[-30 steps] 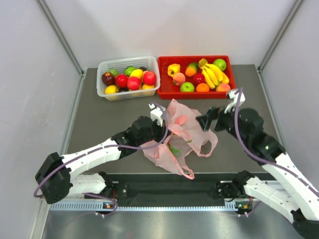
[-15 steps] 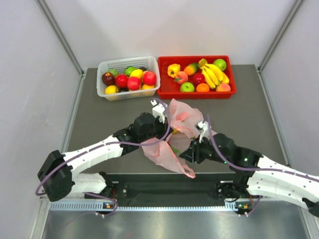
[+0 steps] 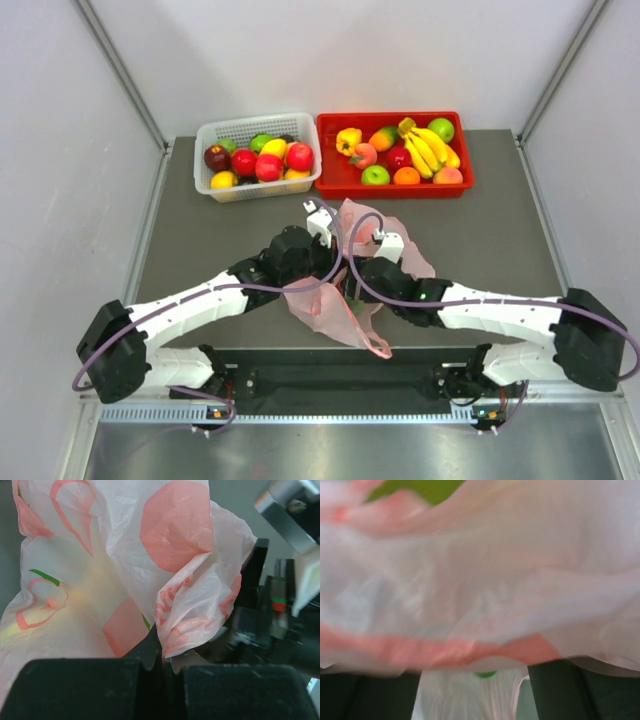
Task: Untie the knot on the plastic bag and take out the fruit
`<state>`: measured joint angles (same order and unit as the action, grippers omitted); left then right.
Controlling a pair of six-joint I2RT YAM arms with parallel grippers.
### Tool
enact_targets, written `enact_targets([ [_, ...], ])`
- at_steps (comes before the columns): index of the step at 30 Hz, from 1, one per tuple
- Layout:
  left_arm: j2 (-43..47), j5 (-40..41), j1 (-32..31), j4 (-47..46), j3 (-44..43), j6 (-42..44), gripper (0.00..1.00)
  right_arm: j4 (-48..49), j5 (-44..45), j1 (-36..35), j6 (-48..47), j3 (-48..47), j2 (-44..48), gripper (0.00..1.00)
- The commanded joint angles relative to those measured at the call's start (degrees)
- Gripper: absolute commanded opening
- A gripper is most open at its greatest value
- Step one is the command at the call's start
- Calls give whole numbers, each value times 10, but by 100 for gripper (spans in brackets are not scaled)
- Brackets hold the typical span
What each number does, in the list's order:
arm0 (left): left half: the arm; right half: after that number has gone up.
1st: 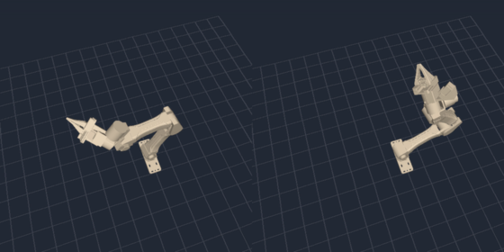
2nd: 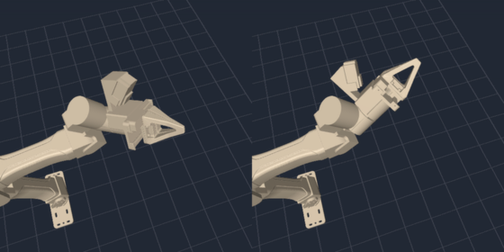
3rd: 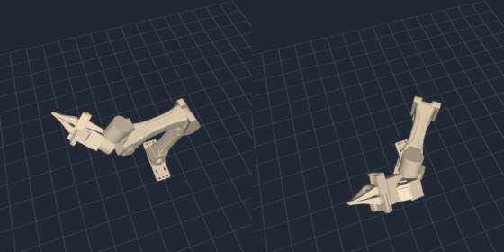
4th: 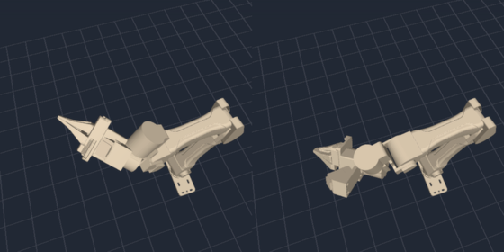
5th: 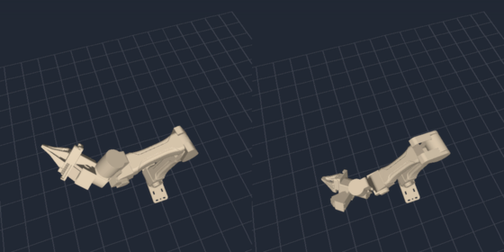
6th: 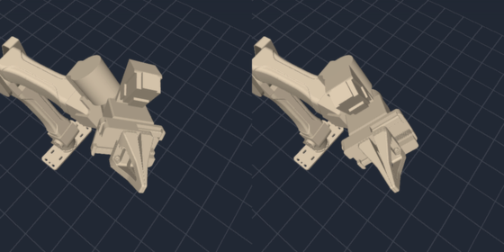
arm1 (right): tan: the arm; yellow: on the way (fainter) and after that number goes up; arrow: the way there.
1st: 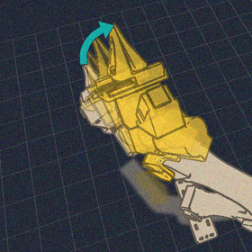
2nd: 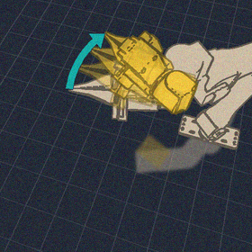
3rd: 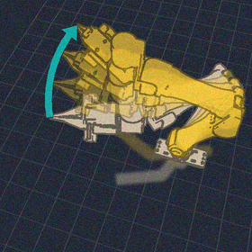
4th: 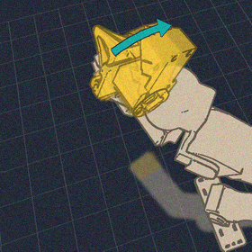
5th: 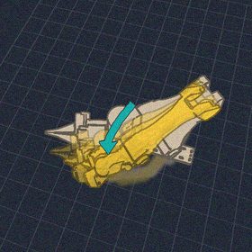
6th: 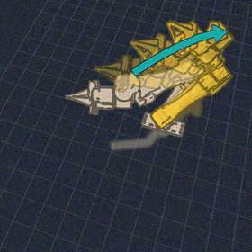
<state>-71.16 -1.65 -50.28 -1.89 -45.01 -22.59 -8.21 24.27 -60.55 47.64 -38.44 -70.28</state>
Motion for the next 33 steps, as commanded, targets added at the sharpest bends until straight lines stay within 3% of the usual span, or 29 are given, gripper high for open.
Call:
enact_targets([
  [1, -3, 2, 0, -23, -11, -3, 0, 43, 103, 9, 35, -43, -30, 82],
  [9, -4, 5, 1, -36, 10, -2, 0, 135, 137, 59, 57, -50, -98, 86],
  [20, 13, 8, 0, -30, 37, 0, 0, 309, 71, 122, 45, -56, -194, 89],
  [29, 30, -6, 1, -55, 83, -15, 0, 257, 36, 147, 62, -145, -280, 96],
  [33, 31, -4, 1, -52, 85, -12, 0, 211, 24, 150, 57, -183, -312, 83],
])
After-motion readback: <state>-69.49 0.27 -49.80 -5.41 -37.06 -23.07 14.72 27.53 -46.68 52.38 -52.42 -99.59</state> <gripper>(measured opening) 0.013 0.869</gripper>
